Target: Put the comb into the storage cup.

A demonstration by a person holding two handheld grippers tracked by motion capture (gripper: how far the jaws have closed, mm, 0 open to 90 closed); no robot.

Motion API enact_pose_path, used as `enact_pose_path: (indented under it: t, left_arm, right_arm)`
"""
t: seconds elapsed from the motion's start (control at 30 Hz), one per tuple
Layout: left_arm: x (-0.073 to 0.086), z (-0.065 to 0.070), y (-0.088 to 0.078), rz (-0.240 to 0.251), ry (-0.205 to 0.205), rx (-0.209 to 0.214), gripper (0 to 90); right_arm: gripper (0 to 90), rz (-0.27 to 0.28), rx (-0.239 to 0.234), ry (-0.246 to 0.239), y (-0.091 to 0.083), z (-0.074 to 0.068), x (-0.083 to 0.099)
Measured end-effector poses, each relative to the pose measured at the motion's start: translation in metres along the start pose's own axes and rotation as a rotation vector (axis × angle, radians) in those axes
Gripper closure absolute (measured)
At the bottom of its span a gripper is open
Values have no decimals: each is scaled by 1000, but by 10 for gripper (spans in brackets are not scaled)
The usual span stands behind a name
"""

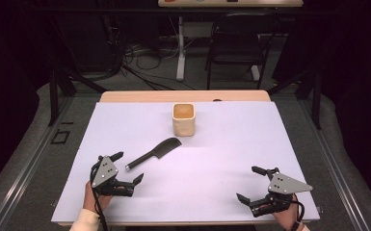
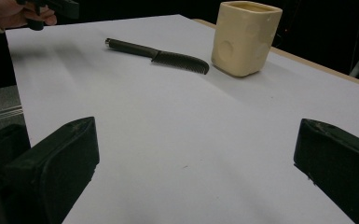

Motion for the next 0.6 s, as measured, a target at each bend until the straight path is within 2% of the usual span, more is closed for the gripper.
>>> enact_pose_path:
  t: [0.1,0.13,0.17,0.5,0.6]
  left_arm:
    - [-1,-3,3,-16,2,-15,1]
    - [-1,-6,8,-59,-1,-38,1]
    - [0,-8,9,-65,-2,-42,1]
    - [-4,-15,18,-109,-20,-51,4]
    - [-5,-18,22,-129,-29,-47,31]
  right_arm:
    - [0,1,3,-4,0,0,0]
    - [0,-3,6,-5,0,0,0]
    - [0,-2,9,0,0,0,0]
    - [0,-5,3,5,0,1,0]
    - [0,-5,5,9,0,1,1]
Point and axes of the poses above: each handheld gripper's, and its own axes: y roughly forward along the jaws, x roughly out of its underside, z roughly to its right, the point moved 4 cm from there along y, roughly forward along the jaws, and after that the axes turned 3 degrees about -z, right-handed, at the moved point
